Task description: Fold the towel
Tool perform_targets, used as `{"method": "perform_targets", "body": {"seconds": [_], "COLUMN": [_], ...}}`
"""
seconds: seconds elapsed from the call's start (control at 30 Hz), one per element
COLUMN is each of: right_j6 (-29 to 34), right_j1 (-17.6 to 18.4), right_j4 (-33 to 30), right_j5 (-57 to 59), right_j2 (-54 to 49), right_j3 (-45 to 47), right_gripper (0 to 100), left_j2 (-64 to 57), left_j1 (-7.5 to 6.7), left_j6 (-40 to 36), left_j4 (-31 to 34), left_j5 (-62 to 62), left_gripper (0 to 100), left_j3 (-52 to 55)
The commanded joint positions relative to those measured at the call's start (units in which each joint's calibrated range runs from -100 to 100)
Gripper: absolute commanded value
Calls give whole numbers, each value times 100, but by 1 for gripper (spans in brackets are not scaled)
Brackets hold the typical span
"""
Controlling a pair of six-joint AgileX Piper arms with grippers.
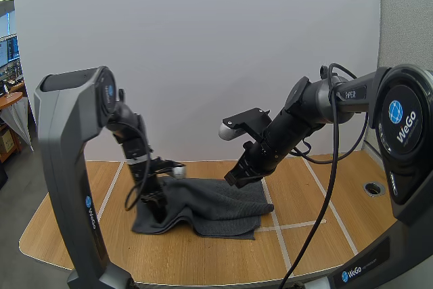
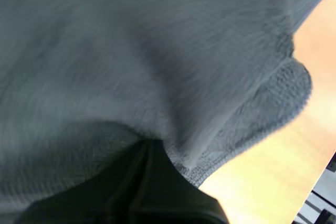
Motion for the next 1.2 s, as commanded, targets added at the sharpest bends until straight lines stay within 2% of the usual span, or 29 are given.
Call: {"method": "perform_targets", "body": {"seconds": [0.0, 0.13, 0.27, 0.47, 0.57, 0.67, 0.7, 0.8, 0.83, 0.9, 1.03, 1.17], "right_j6": [-374, -428, -398, -398, -419, -704, -777, -868, -1020, -1294, -1634, -1634], "right_j1": [-12, 13, 19, 21, 21, 21, 21, 21, 21, 21, 193, 616], "right_j4": [203, -40, -82, -172, 67, 231, 231, 115, 115, 106, -351, -1122], "right_j5": [-292, -1386, -2039, -1916, -1627, -860, -685, -689, -715, -767, -1280, -1910], "right_j2": [-47, -47, 111, 778, 688, 491, 430, 346, 346, 346, 346, 346], "right_j3": [292, 401, 504, 504, 504, 504, 504, 504, 504, 504, 504, 504], "right_gripper": [0, 0, 0, 0, 0, 1, 12, 57, 78, 99, 99, 99], "left_j2": [91, -59, -231, -497, -607, -713, -769, -969, -1062, -1233, -1545, -1770], "left_j1": [214, 276, 276, 299, 299, 299, 299, 299, 299, 299, 299, 299], "left_j6": [161, 443, 484, 484, 484, 484, 484, 541, 551, 551, 551, 541], "left_j4": [291, -350, -536, -552, -552, -565, -582, -761, -881, -1008, -1090, -1101], "left_j5": [0, 0, 0, 0, 0, 0, 0, 0, 0, 0, 0, 0], "left_gripper": [0, 0, 0, 0, 0, 0, 0, 0, 0, 0, 0, 0], "left_j3": [62, -86, -196, -222, -222, -222, -222, -236, -236, -236, -236, -236]}}
